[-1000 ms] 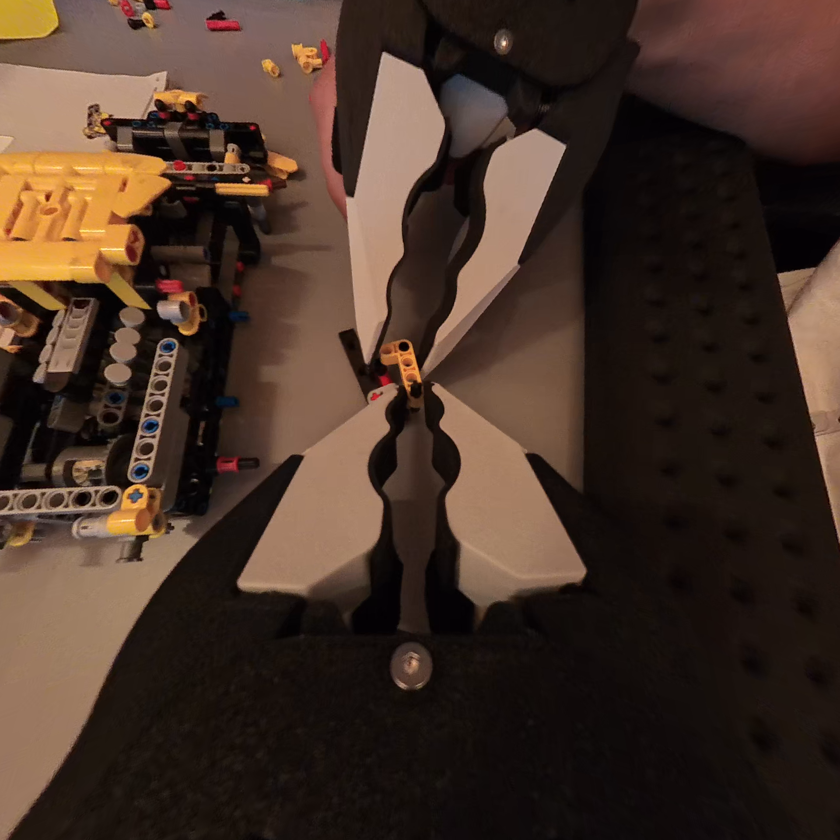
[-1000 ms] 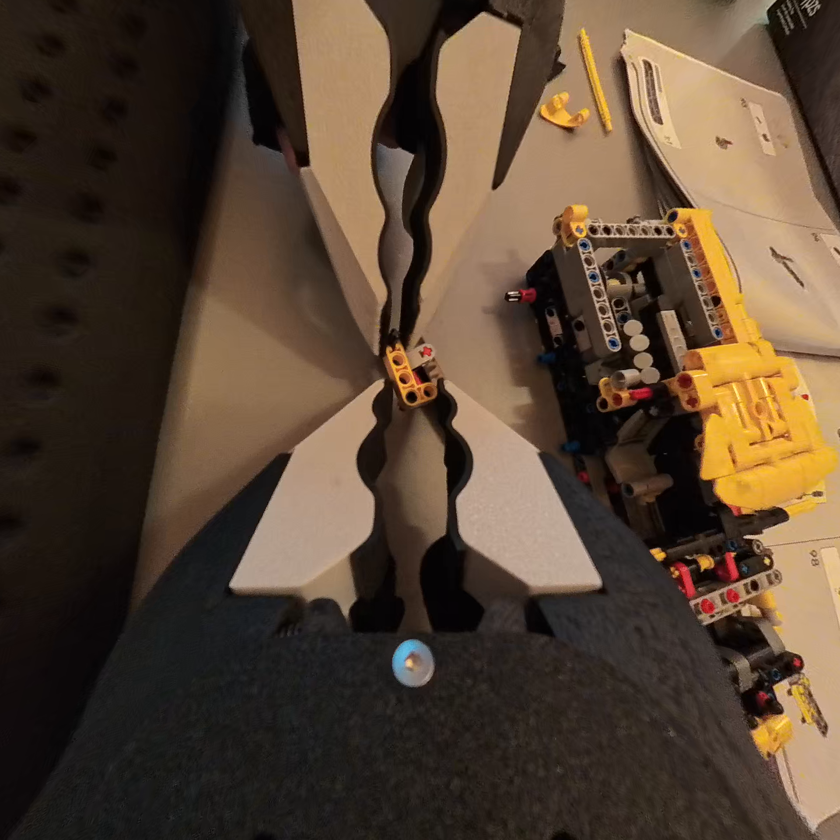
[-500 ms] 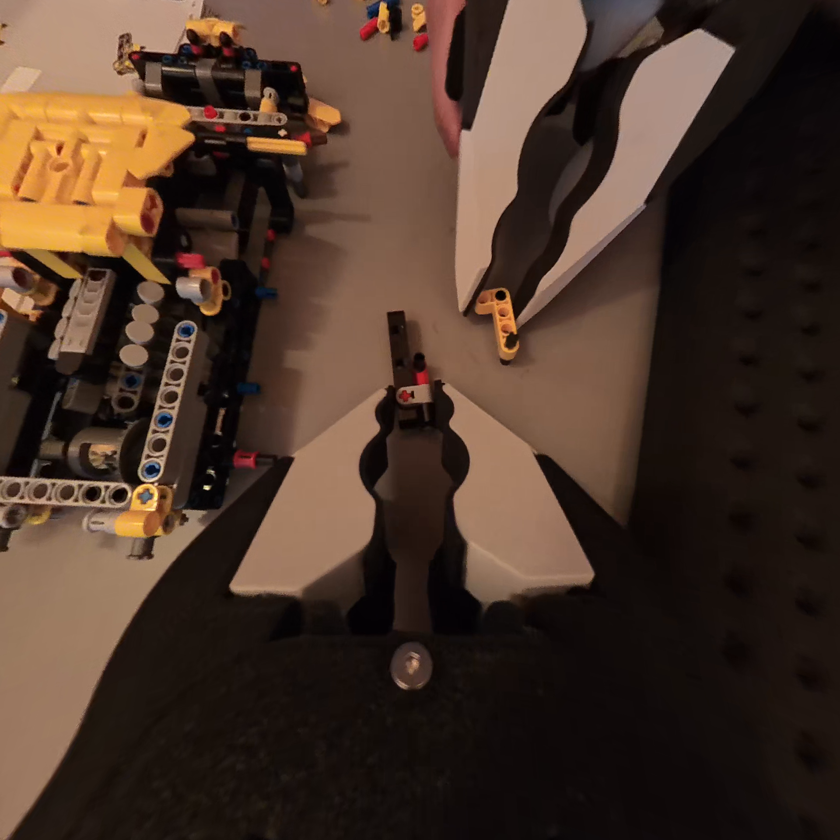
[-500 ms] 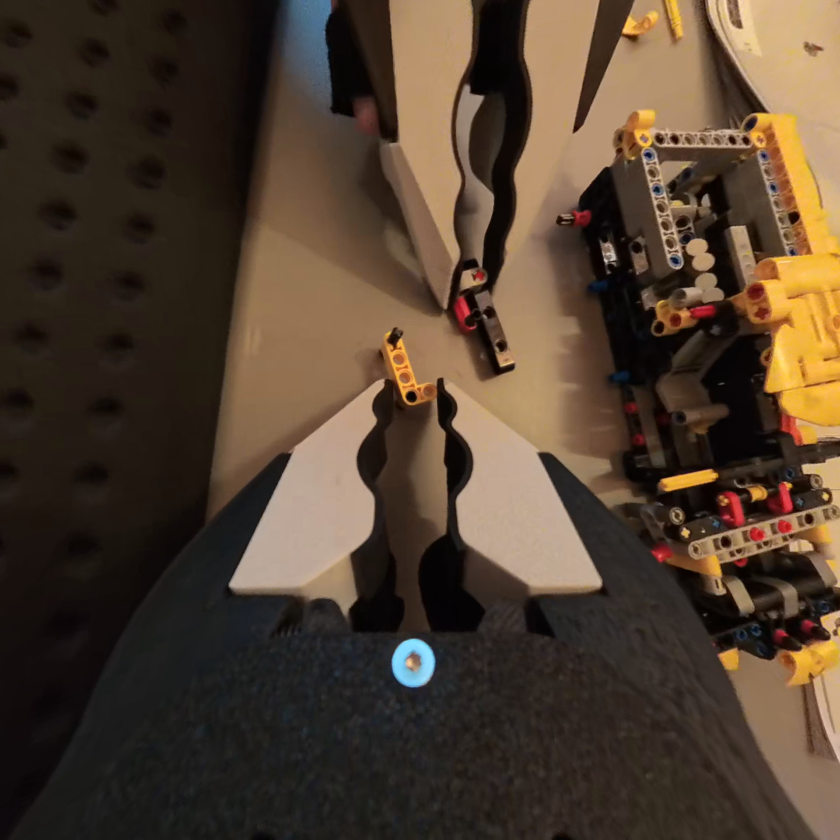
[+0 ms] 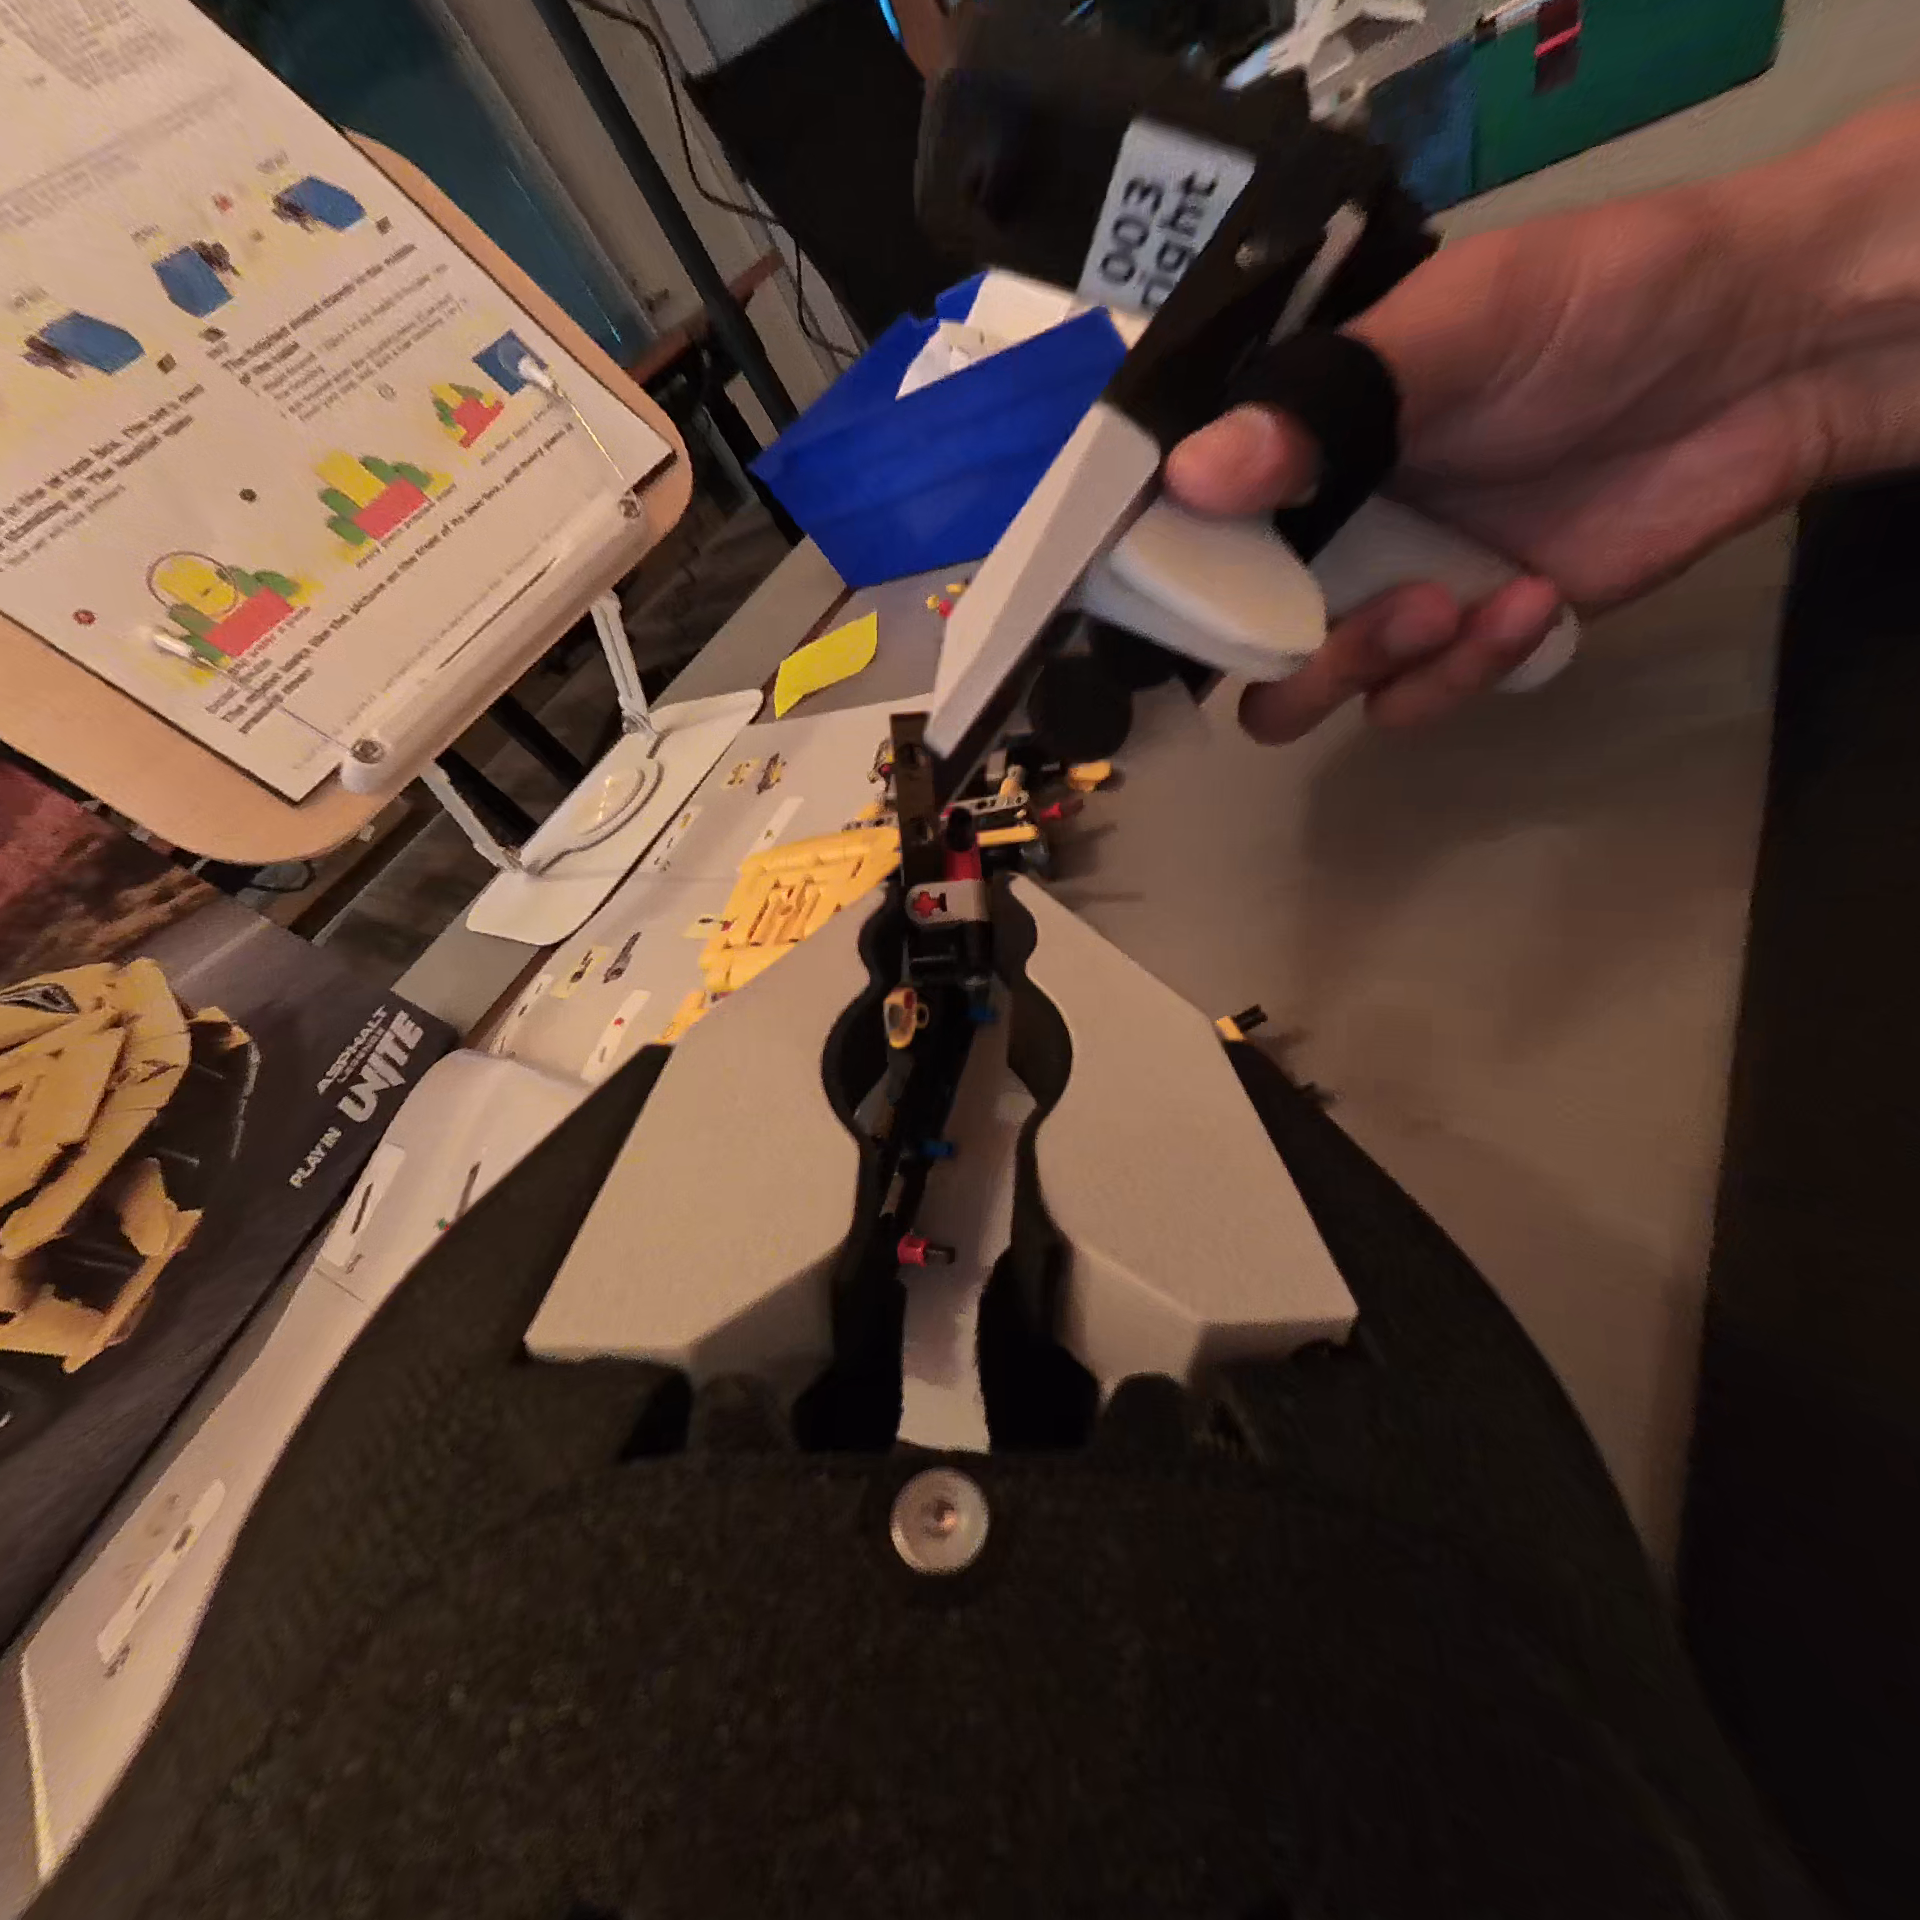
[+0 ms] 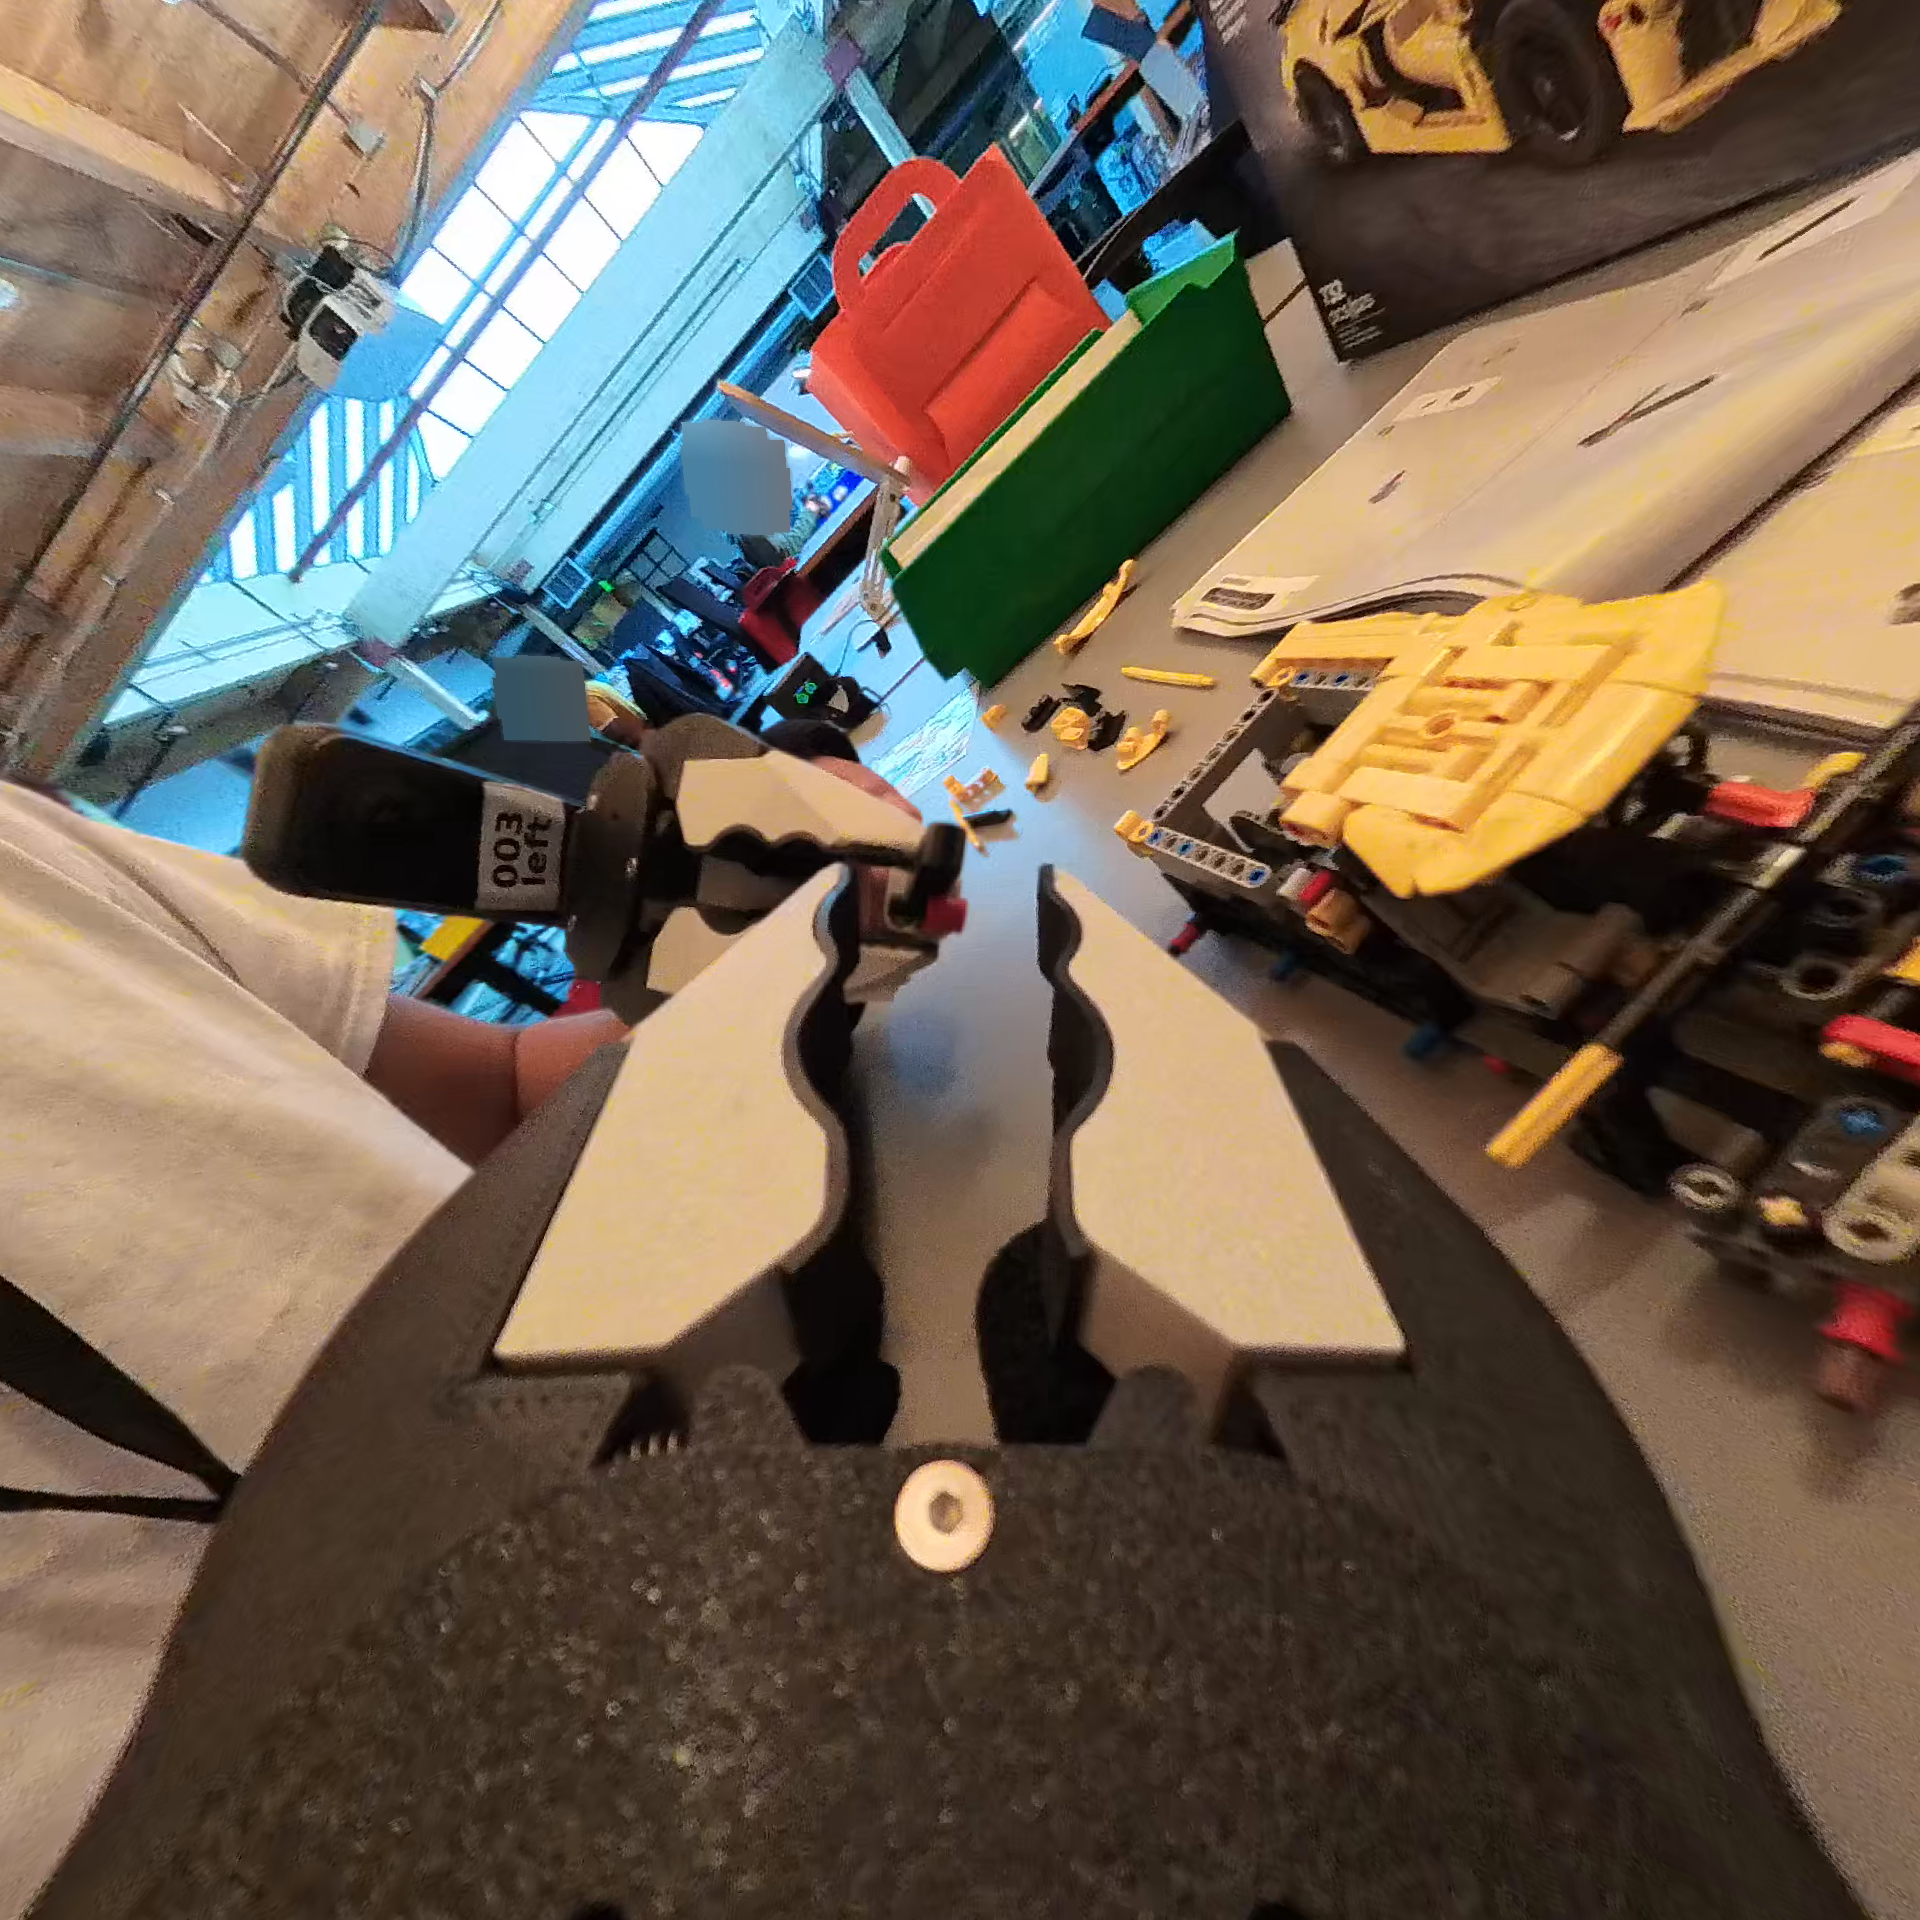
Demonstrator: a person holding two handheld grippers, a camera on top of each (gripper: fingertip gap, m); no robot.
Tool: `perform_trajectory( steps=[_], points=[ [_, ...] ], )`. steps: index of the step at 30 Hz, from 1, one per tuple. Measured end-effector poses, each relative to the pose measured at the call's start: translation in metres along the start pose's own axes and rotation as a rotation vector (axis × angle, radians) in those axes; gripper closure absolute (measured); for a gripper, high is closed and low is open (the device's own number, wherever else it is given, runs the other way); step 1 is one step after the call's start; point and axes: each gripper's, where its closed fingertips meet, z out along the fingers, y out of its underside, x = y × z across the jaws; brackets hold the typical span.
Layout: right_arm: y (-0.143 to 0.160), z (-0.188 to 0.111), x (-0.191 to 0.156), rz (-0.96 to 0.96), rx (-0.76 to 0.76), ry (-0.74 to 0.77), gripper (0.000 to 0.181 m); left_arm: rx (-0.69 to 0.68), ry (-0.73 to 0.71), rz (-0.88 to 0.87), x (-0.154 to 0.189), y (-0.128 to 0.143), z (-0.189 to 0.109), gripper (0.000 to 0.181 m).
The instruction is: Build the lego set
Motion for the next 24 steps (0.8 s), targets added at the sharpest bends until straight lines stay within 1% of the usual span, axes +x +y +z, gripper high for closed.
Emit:
perform_trajectory(
  steps=[1,2,3,4,5,6,8,9,11,12,14,15,17,18,21,24],
  points=[
    [-0.001,0.003,-0.003,0.004,0.006,-0.025,0.154,0.009,0.011,-0.004,0.002,-0.002,-0.001,0.165],
    [-0.004,0.005,-0.007,0.007,0.033,-0.054,0.169,0.013,0.014,-0.009,0.004,-0.004,-0.001,0.165],
    [-0.006,0.005,-0.008,0.017,0.048,-0.064,0.174,0.018,0.005,-0.01,0.003,-0.005,-0.001,0.165],
    [-0.005,0.005,-0.008,0.022,0.037,-0.067,0.174,0.02,0.006,-0.019,0.004,-0.005,-0.002,0.165],
    [-0.004,0.004,-0.007,0.022,0.016,-0.064,0.174,0.02,0.037,-0.063,0.006,-0.004,-0.001,0.164],
    [0.0,0.004,-0.005,0.016,-0.018,-0.048,0.175,0.021,0.098,-0.153,0.011,-0.002,0.0,0.158],
    [0.004,0.002,-0.003,0.0,-0.093,-0.032,0.175,0.03,0.26,-0.393,0.019,-0.002,-0.001,0.147],
    [0.006,0.001,-0.007,-0.008,-0.143,-0.045,0.175,0.032,0.335,-0.495,0.021,-0.001,-0.003,0.147],
    [0.011,0.0,-0.013,-0.064,-0.257,-0.047,0.175,0.057,0.428,-0.647,0.02,-0.001,-0.007,0.147],
    [0.016,-0.001,-0.017,-0.095,-0.332,-0.056,0.175,0.073,0.505,-0.723,0.024,-0.004,-0.011,0.147],
    [0.019,0.0,-0.02,-0.16,-0.434,-0.041,0.175,0.107,0.624,-0.846,0.029,-0.012,-0.018,0.148],
    [0.021,0.001,-0.024,-0.172,-0.483,-0.052,0.175,0.111,0.655,-0.878,0.03,-0.014,-0.019,0.148],
    [0.021,0.004,-0.026,-0.201,-0.546,-0.053,0.175,0.126,0.661,-0.898,0.029,-0.017,-0.02,0.15],
    [0.022,0.005,-0.027,-0.212,-0.569,-0.052,0.175,0.139,0.669,-0.911,0.029,-0.019,-0.021,0.155],
    [0.019,0.009,-0.033,-0.22,-0.58,-0.082,0.175,0.143,0.674,-0.932,0.027,-0.018,-0.021,0.163],
    [0.021,0.01,-0.043,-0.22,-0.586,-0.136,0.175,0.148,0.68,-0.935,0.026,-0.018,-0.023,0.163]
  ],
)
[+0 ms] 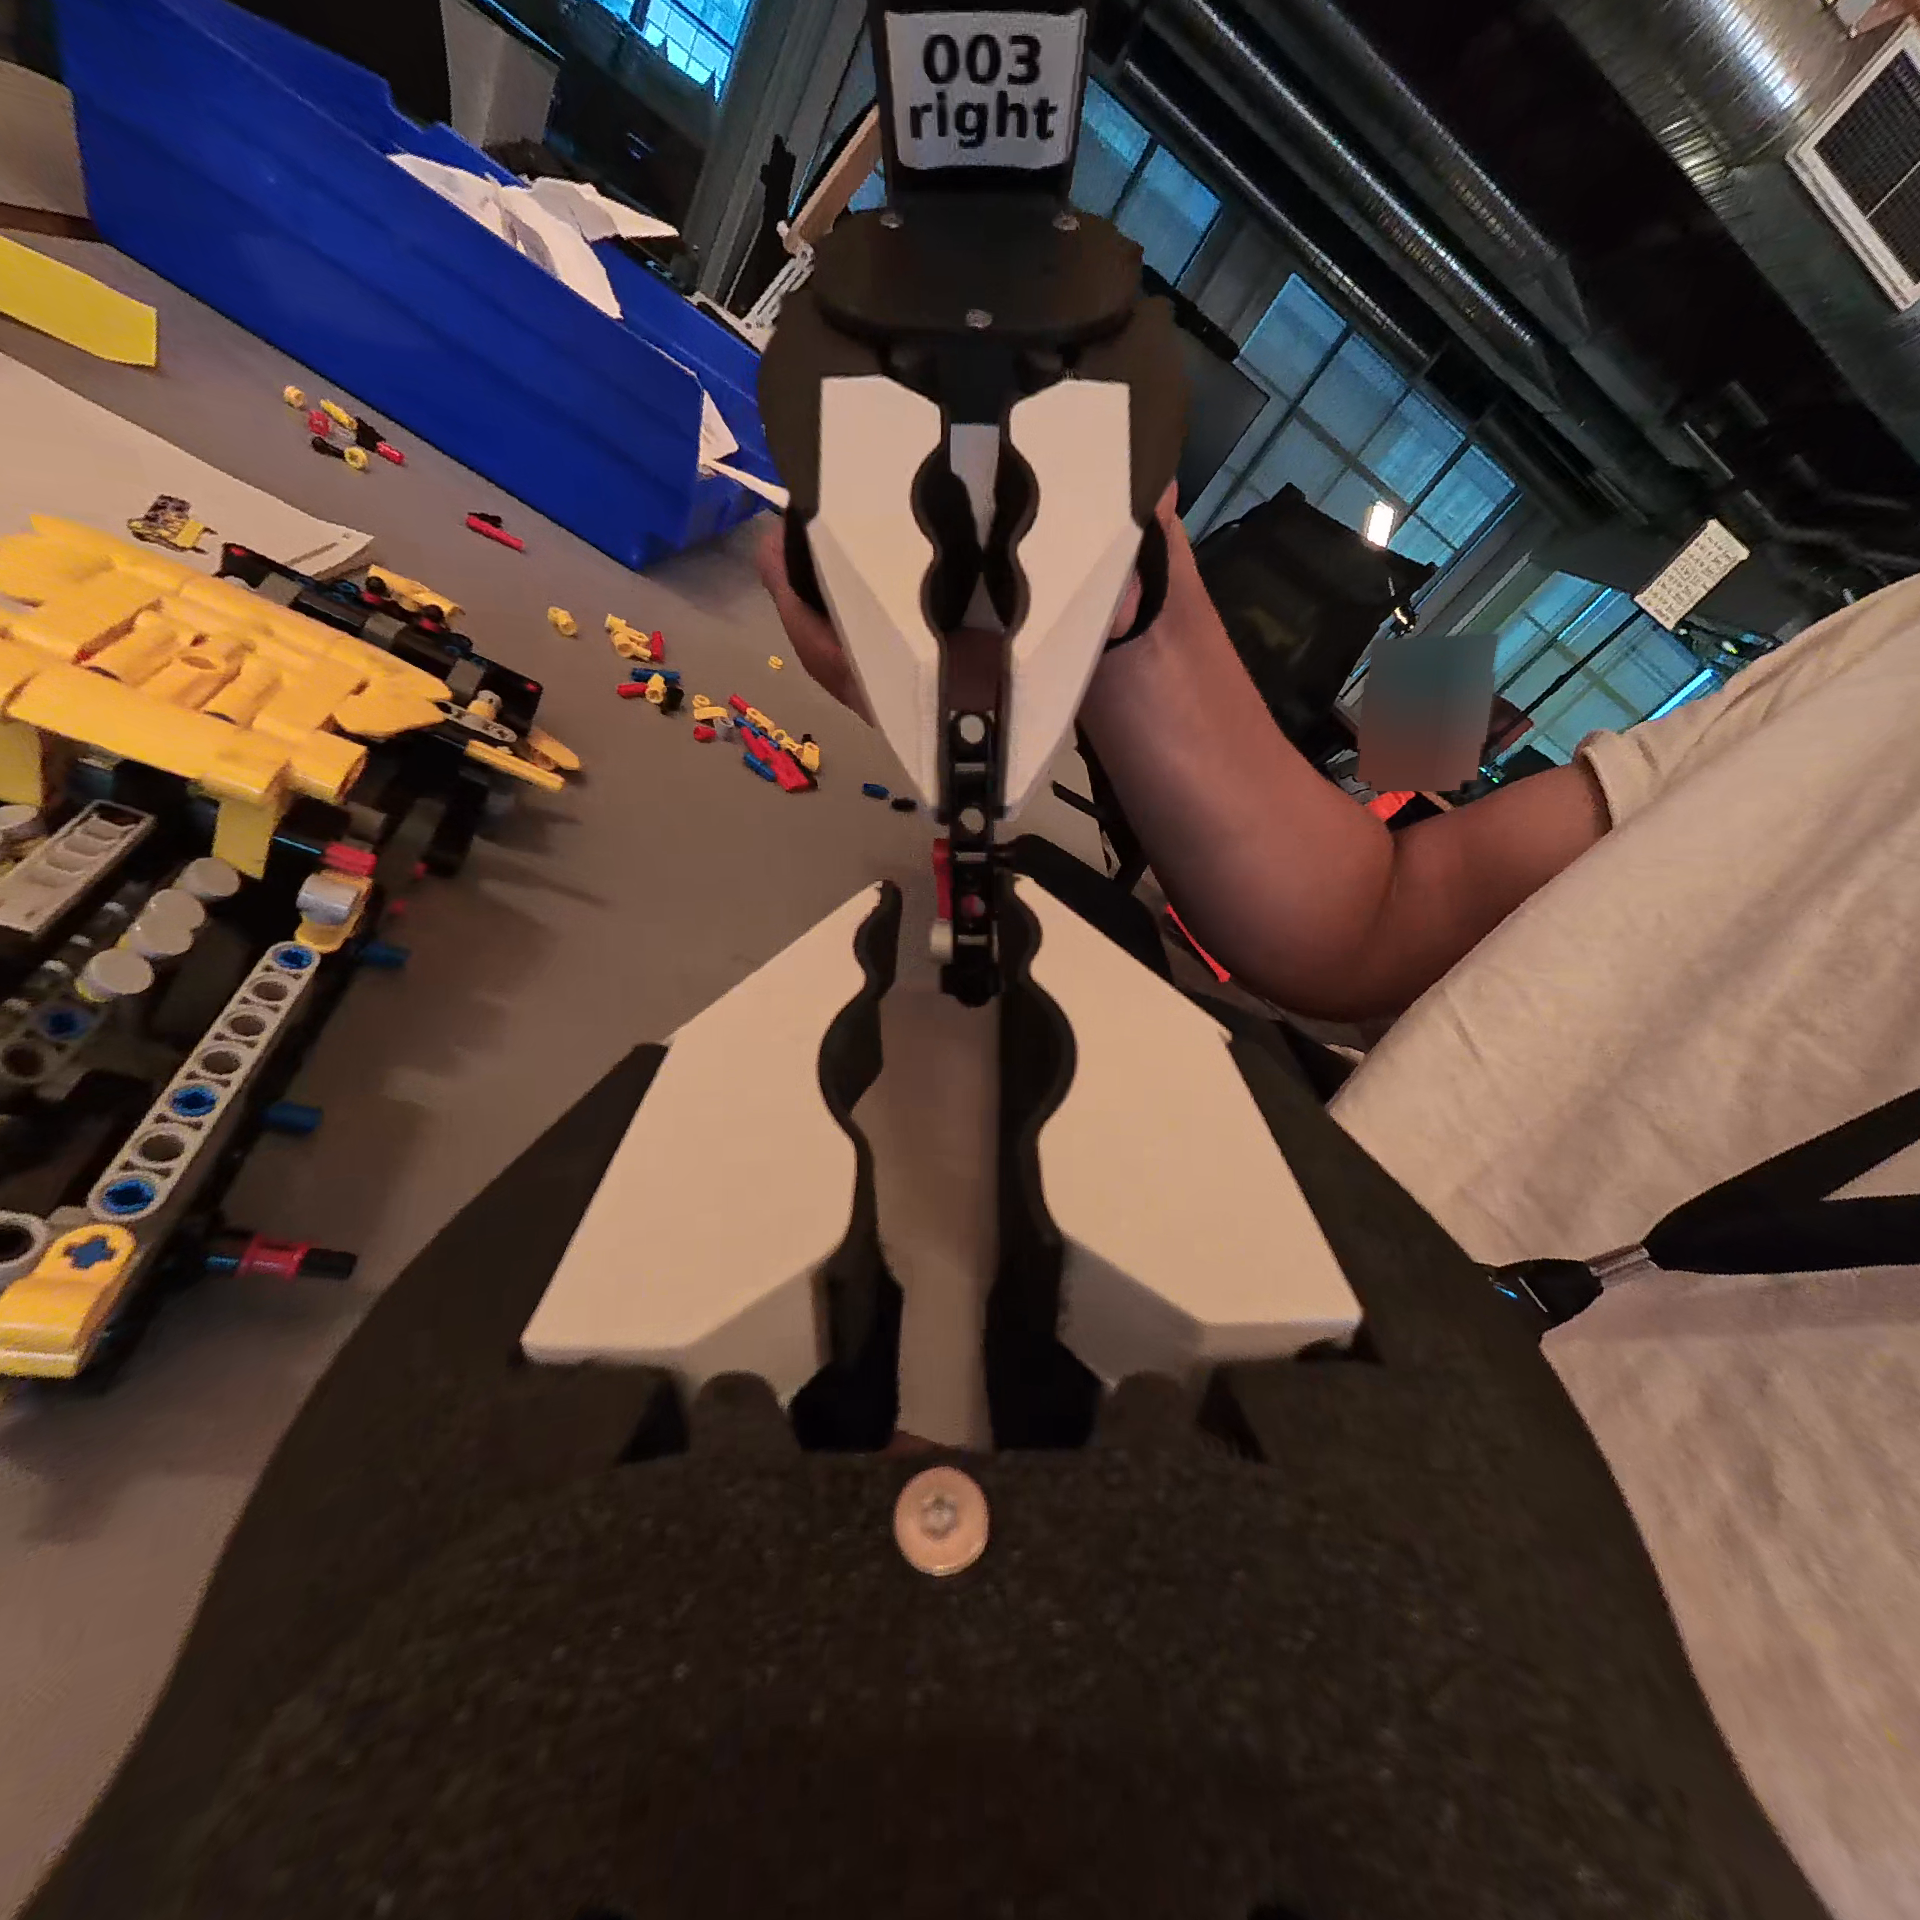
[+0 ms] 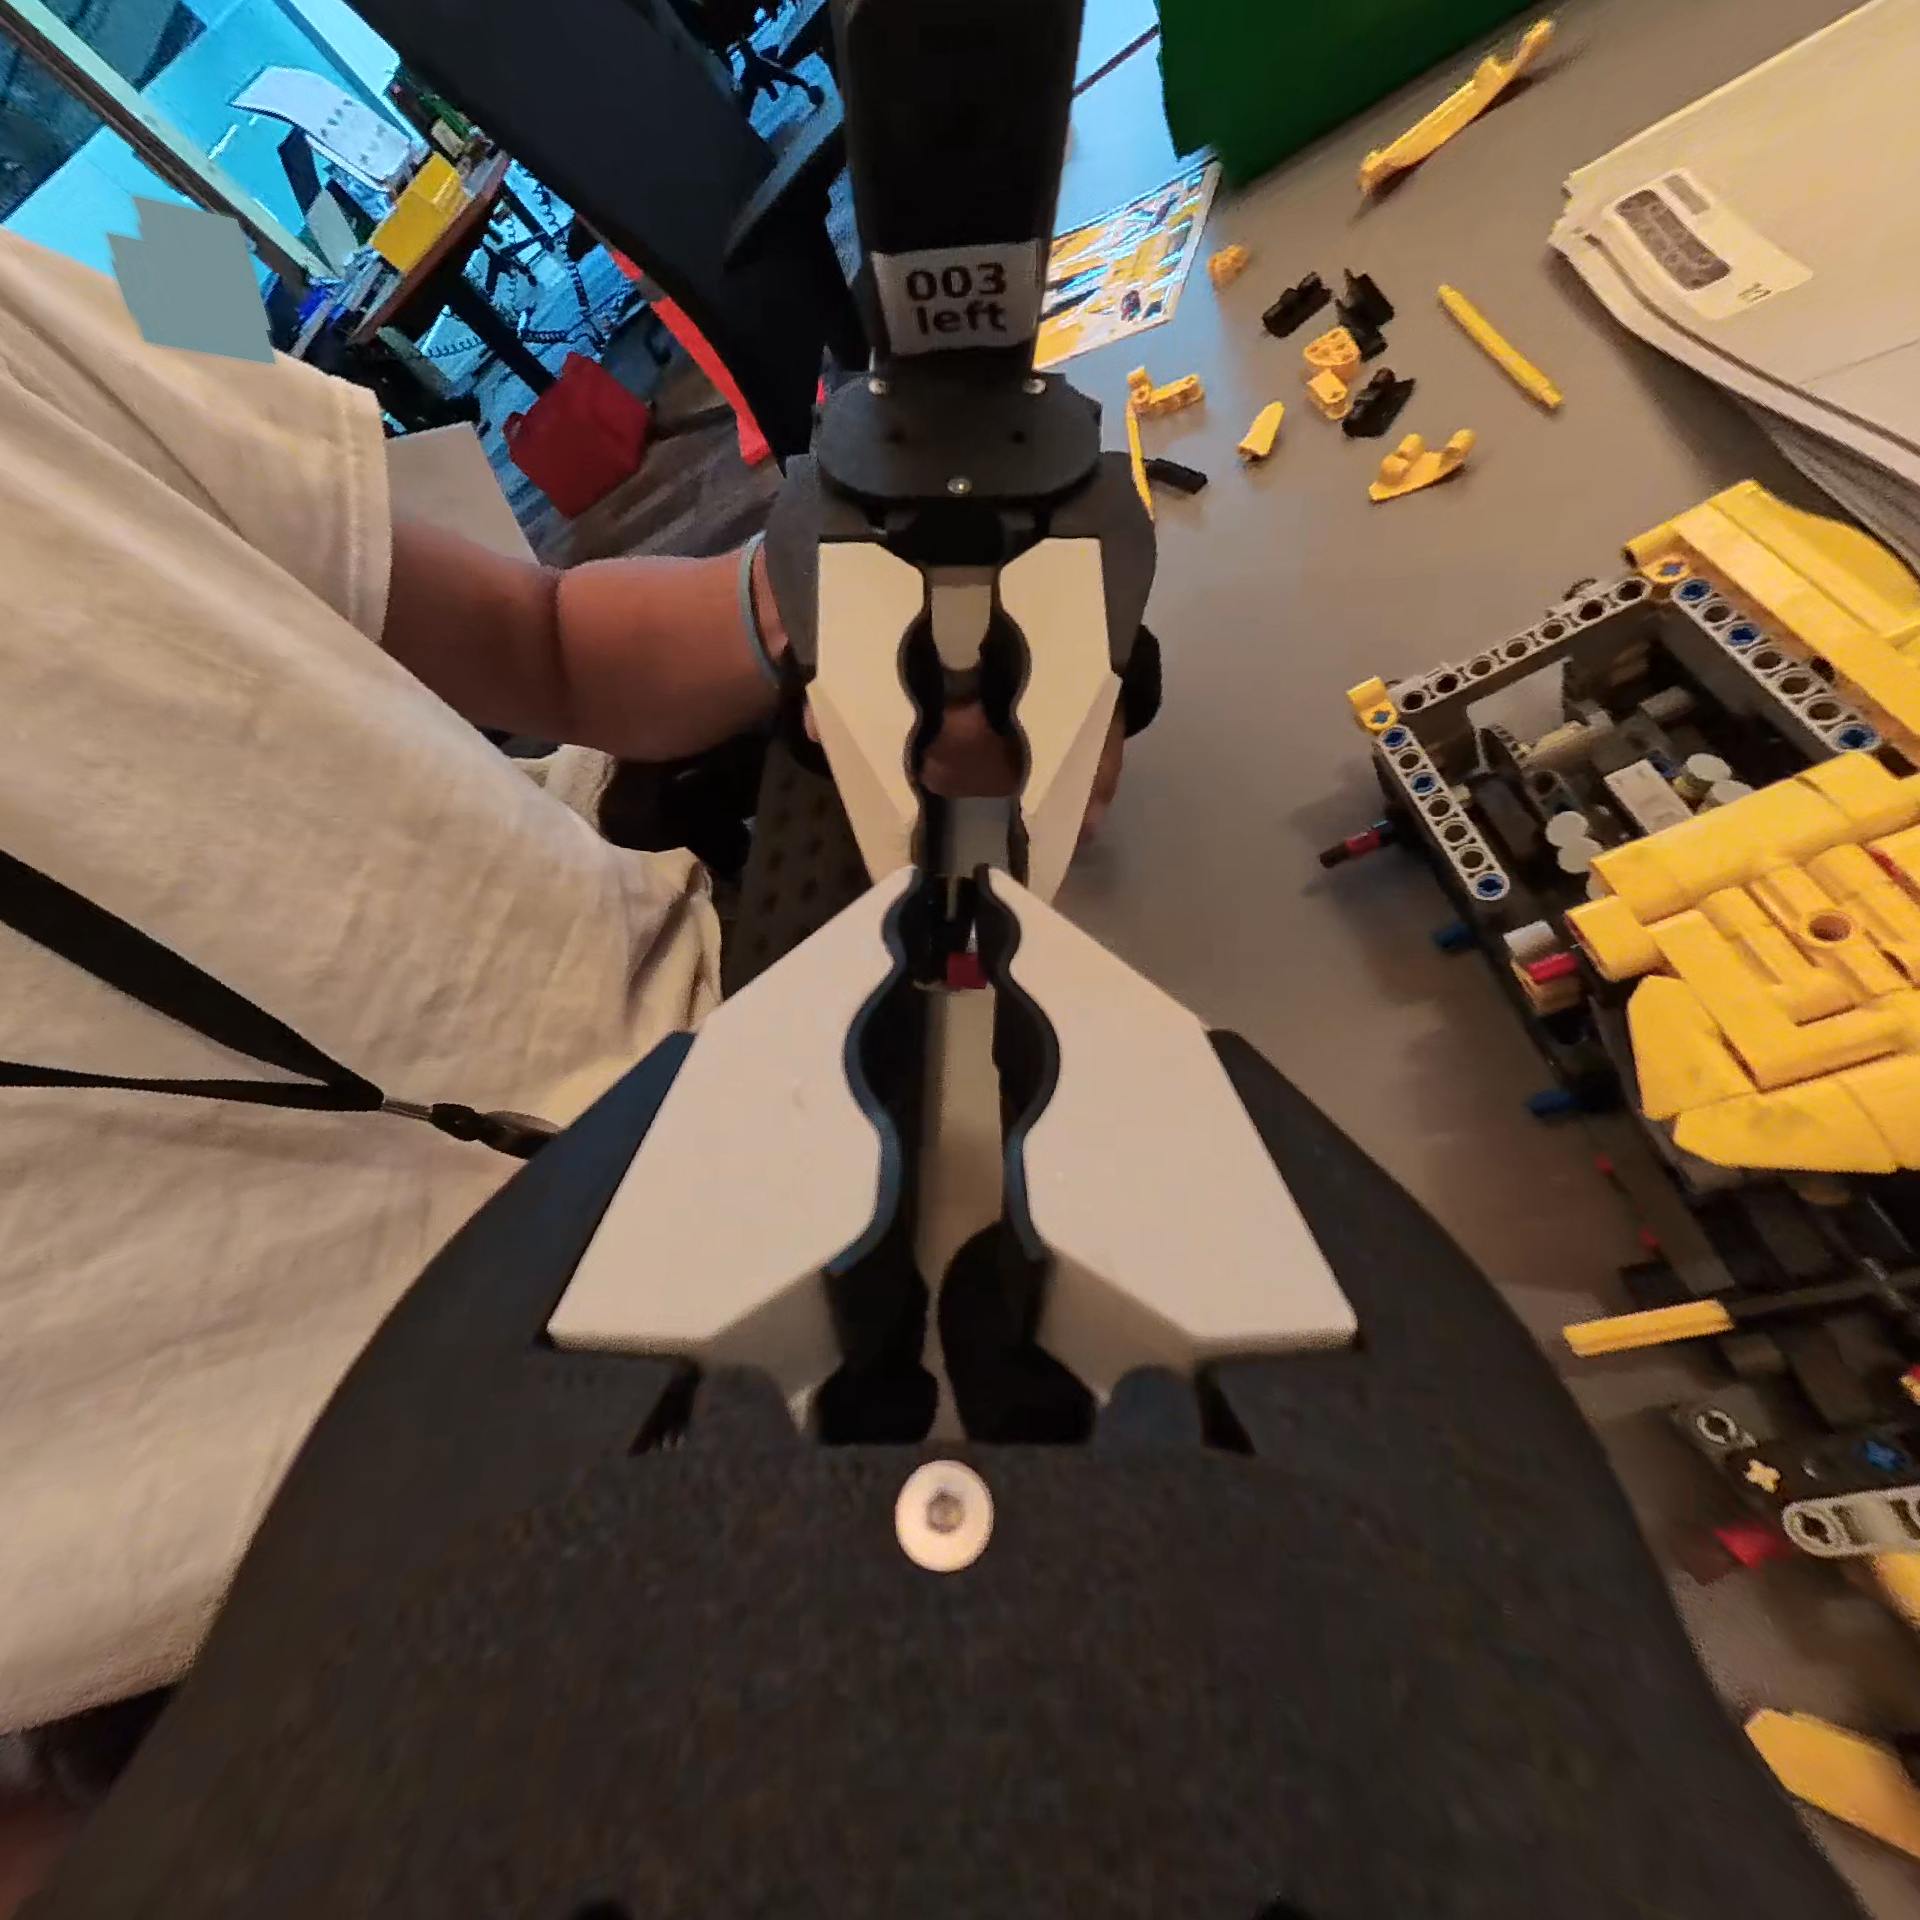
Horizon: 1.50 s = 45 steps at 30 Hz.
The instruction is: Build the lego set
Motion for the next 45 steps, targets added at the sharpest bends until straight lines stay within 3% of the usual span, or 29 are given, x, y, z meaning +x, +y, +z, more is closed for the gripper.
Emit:
perform_trajectory(
  steps=[12,17,19,21,23,27,33,37,45],
  points=[
    [-0.007,0.004,-0.01,-0.051,0.033,-0.057,0.175,-0.005,0.074,0.001,0.014,0.001,0.001,0.17],
    [-0.024,-0.017,0.008,-0.082,0.195,0.097,0.152,0.111,-0.018,-0.059,-0.009,-0.018,-0.012,0.17],
    [-0.005,-0.025,0.024,-0.128,0.189,0.254,0.151,0.158,-0.133,-0.063,-0.03,-0.026,-0.025,0.17],
    [0.034,-0.013,0.036,-0.153,0.067,0.367,0.152,0.182,-0.251,-0.038,-0.049,-0.03,-0.039,0.17],
    [0.075,0.004,0.047,-0.057,-0.094,0.465,0.14,0.19,-0.39,-0.017,-0.068,-0.031,-0.051,0.17],
    [0.106,0.023,0.052,0.044,-0.174,0.676,0.134,0.179,-0.438,0.001,-0.074,-0.03,-0.052,0.17],
    [0.107,0.036,0.048,0.155,-0.149,0.771,0.136,0.126,-0.435,0.021,-0.072,-0.022,-0.045,0.17],
    [0.096,0.041,0.059,0.147,-0.105,0.734,0.135,0.127,-0.418,0.018,-0.069,-0.022,-0.044,0.17],
    [0.083,0.044,0.072,0.155,-0.077,0.714,0.173,0.151,-0.395,-0.012,-0.068,-0.024,-0.046,0.17]
  ],
)
